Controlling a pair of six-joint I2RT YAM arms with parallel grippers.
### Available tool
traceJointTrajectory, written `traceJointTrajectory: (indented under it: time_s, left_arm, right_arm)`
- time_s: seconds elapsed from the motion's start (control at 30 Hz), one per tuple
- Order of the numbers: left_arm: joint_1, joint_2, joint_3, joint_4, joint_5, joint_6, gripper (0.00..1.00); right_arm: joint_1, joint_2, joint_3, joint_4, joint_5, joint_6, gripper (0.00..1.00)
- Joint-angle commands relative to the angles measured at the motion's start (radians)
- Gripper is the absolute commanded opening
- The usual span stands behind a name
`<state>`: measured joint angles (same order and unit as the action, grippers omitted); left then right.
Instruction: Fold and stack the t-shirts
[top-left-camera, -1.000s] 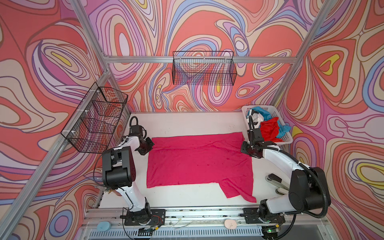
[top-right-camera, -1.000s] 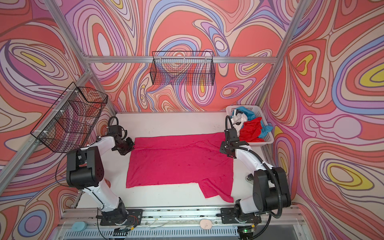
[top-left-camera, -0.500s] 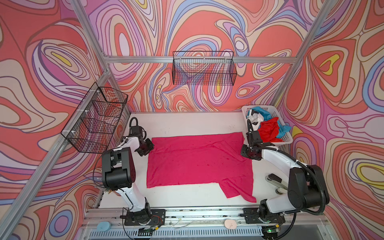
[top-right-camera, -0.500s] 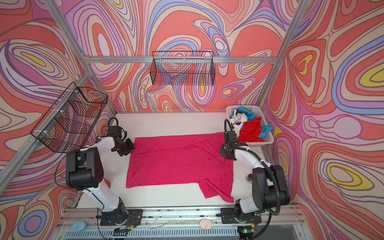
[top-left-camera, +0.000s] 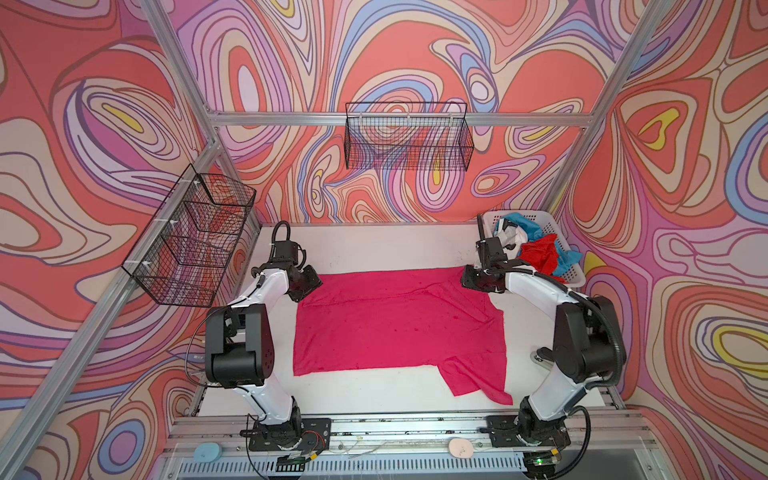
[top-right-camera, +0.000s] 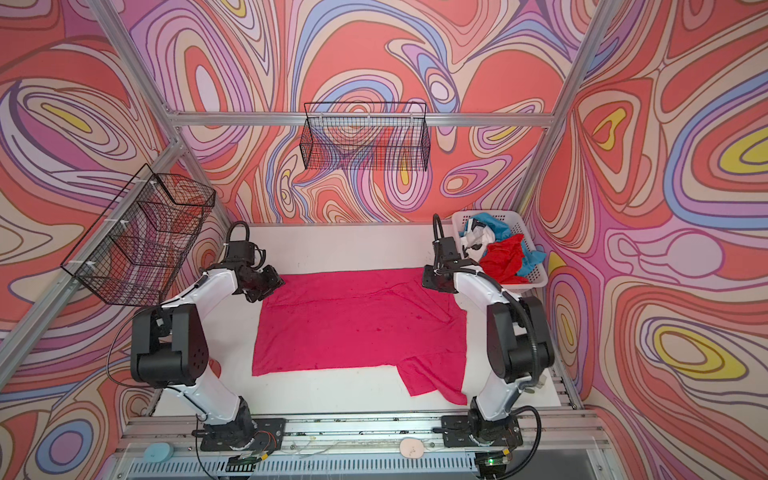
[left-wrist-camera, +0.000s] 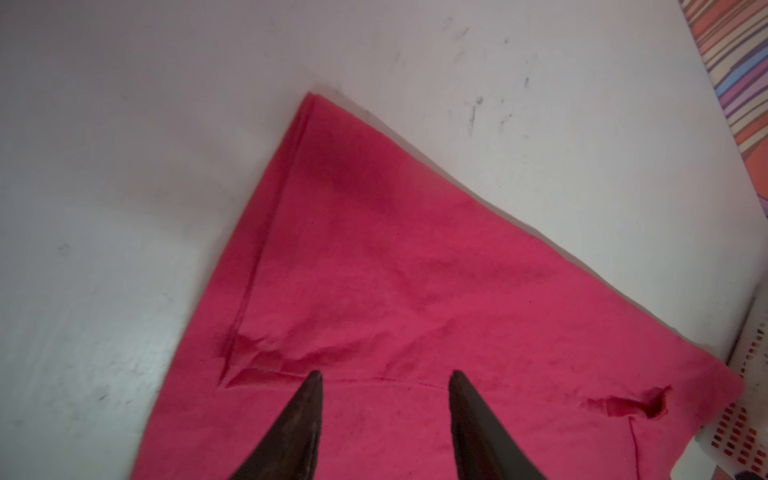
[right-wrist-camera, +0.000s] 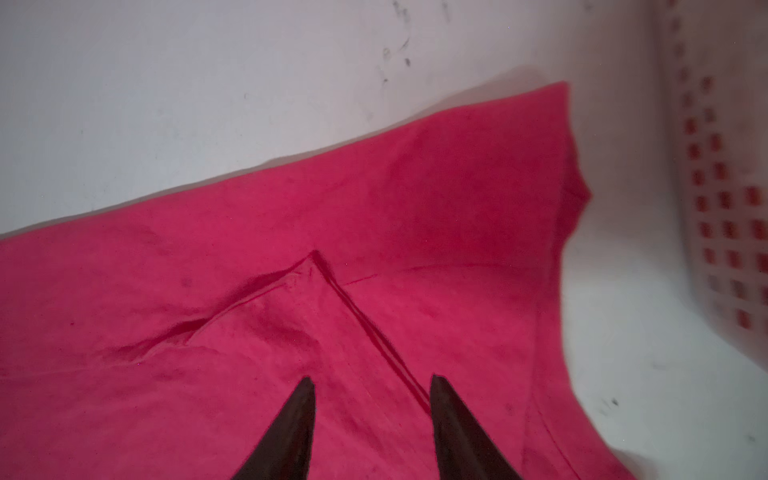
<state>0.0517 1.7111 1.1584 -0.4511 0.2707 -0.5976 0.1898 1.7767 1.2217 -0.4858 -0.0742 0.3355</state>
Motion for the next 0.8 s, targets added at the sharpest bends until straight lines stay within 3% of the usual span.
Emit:
traceJointTrajectory:
  time_s: [0.0, 0.43, 0.77]
  left_arm:
    - [-0.016, 0.032, 0.018, 0.018, 0.022, -0.029, 0.52]
    - [-0.027, 0.054, 0.008, 0.034, 0.036, -0.033, 0.53]
    - [-0.029, 0.058, 0.003, 0.037, 0.039, -0.036, 0.53]
  right_arm:
    - [0.008, 0.091, 0.063, 0.024, -0.079, -0.046, 0.48]
    - [0.036, 0.246, 0.168, 0.018, -0.122, -0.068, 0.46]
    - [0.036, 0.27, 0.162, 0.015, -0.113, -0.073, 0.33]
